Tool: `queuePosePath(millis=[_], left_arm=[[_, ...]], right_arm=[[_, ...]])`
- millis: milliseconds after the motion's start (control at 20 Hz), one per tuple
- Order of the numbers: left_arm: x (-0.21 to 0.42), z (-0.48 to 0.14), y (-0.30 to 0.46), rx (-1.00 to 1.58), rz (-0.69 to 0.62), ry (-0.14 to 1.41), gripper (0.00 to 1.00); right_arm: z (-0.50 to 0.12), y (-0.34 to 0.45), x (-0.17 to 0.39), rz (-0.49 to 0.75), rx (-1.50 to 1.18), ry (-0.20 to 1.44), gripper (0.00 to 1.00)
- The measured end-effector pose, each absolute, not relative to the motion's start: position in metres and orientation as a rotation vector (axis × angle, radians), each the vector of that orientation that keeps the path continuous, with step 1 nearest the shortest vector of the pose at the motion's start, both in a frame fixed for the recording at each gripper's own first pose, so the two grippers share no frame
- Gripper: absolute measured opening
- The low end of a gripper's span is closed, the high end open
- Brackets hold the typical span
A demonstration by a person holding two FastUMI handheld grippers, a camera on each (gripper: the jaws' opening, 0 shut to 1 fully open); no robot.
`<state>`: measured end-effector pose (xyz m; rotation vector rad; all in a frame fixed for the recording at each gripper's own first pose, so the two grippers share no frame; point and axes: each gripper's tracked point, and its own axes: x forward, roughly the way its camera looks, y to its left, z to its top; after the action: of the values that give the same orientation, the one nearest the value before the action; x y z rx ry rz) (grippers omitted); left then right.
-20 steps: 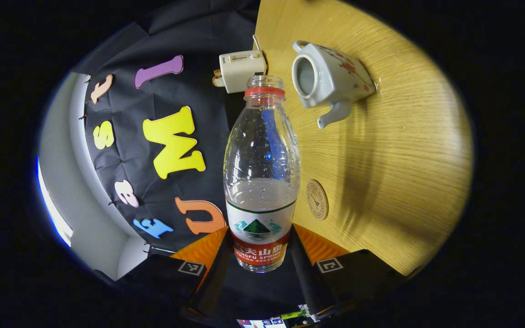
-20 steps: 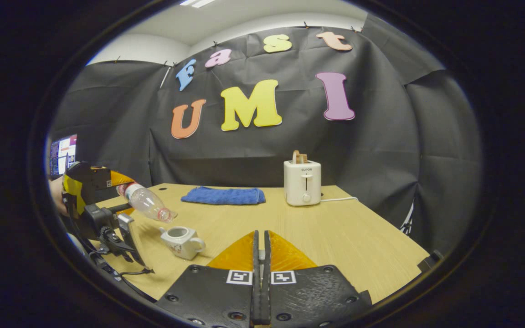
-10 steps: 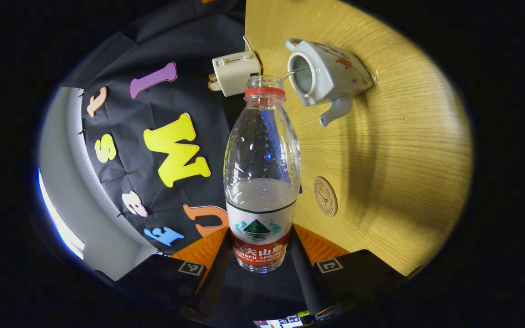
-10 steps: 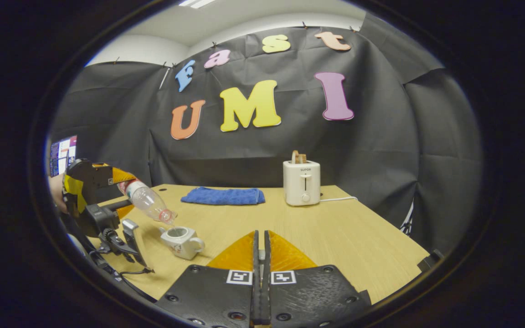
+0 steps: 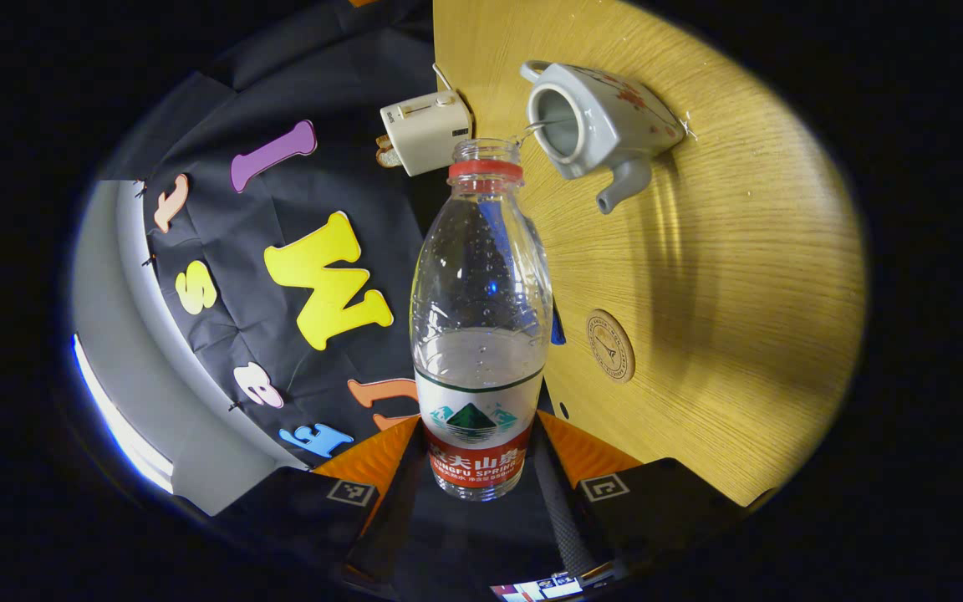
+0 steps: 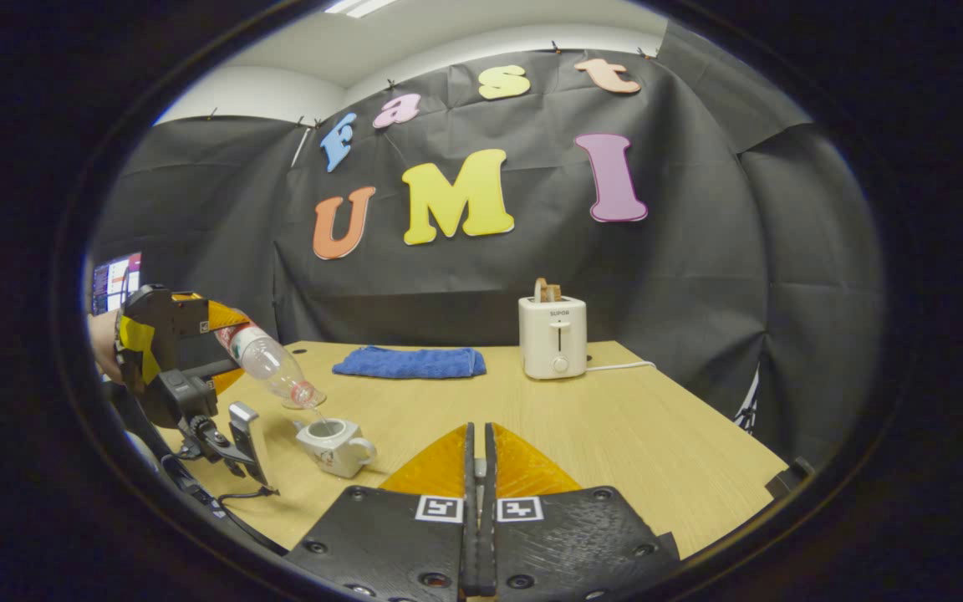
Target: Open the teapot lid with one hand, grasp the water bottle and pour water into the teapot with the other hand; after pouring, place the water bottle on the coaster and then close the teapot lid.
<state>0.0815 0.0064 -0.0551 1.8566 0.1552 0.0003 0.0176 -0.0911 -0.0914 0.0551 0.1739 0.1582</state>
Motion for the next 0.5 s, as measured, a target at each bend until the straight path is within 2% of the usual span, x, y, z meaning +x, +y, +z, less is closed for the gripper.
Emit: queuePosePath(millis=[500], left_arm=[[0.0826,-0.0511,0.0069,1.918,0.015,0.153,0.74]], right_arm=[[-0.0910,-0.0917,0.0169,0.167,0.069,0.168,0.00]])
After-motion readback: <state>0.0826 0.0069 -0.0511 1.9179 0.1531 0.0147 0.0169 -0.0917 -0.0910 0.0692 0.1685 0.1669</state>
